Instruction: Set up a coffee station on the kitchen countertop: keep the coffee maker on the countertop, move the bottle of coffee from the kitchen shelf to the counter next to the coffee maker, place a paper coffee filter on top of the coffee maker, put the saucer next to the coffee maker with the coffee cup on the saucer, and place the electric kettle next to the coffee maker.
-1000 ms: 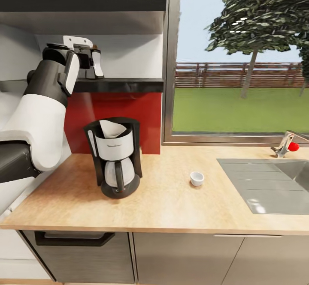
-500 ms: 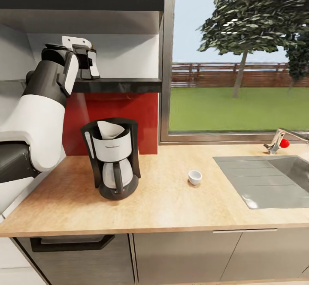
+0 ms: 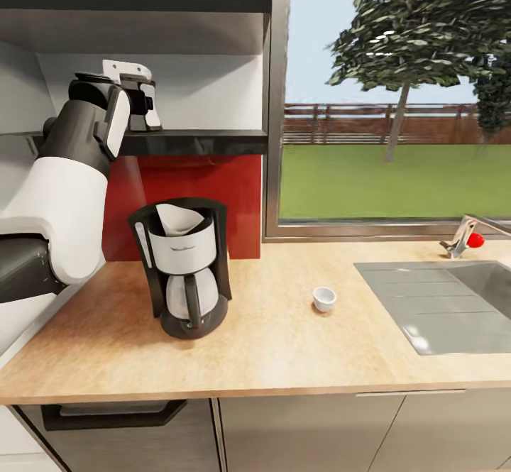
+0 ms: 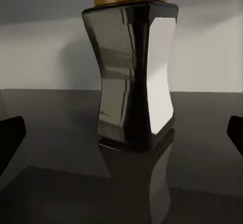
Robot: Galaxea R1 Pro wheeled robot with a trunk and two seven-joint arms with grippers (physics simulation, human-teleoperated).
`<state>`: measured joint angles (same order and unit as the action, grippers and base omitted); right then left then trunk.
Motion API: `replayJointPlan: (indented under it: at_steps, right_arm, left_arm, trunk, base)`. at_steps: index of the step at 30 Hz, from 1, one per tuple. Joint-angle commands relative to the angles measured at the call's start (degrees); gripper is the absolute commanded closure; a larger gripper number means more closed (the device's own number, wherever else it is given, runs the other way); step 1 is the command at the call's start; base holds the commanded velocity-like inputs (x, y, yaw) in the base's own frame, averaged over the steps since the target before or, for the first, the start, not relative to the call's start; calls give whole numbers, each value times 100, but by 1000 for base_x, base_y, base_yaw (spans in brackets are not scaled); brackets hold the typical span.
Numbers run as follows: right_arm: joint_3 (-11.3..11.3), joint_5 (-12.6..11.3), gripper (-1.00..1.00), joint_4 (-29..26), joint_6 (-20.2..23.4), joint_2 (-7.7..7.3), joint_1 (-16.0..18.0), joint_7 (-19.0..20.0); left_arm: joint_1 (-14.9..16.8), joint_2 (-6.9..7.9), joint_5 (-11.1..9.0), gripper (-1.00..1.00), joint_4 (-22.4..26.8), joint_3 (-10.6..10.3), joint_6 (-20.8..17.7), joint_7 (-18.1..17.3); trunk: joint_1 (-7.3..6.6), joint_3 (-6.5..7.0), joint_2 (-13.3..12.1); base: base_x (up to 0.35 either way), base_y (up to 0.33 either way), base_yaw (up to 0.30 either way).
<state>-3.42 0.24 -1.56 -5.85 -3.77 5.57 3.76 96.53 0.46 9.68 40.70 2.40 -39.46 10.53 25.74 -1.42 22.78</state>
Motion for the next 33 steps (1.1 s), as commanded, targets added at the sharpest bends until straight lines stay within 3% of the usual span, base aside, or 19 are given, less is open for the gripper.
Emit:
replayJointPlan:
  at_steps: [1, 33]
  right_arm:
    - [-35, 2, -100, 6, -27, -4, 5, 28]
    - [-35, 2, -100, 6, -30, -10, 5, 27]
  left_arm:
    - [6, -2, 43, -100, 5, 6, -27, -13]
    - [-15, 29, 51, -100, 73, 5, -27, -12]
  trunk:
    - [4, -14, 14]
    - [4, -14, 14]
  base:
    - [29, 0, 0]
    - [77, 0, 0]
